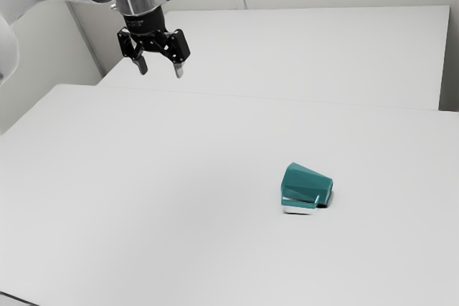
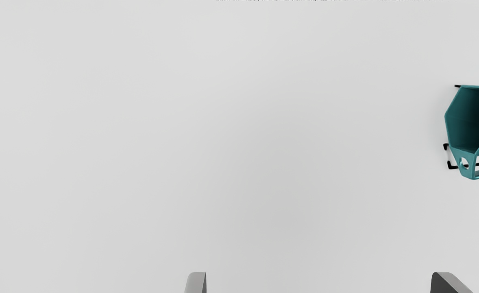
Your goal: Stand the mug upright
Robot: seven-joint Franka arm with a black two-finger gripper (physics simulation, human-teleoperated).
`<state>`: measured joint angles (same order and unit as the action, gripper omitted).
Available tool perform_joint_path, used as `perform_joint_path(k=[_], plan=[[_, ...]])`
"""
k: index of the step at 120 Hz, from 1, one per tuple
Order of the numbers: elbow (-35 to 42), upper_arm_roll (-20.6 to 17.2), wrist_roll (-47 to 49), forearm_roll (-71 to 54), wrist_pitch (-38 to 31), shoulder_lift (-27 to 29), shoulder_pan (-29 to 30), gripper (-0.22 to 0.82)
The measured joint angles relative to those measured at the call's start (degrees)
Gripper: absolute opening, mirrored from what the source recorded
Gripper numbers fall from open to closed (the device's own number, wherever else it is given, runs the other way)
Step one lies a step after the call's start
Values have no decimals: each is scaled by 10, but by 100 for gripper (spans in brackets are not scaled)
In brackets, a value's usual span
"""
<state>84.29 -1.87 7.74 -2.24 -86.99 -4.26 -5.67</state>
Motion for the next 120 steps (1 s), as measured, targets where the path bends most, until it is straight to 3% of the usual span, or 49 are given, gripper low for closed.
perform_joint_path(k=[38,59,87,120], plan=[[0,1,5,5,-3,5,1,60],[12,2,7,67,-5,-3,26,60],[102,1,24,232,-19,-16,31,60],[192,-18,-56,356,-121,-53,20,60]])
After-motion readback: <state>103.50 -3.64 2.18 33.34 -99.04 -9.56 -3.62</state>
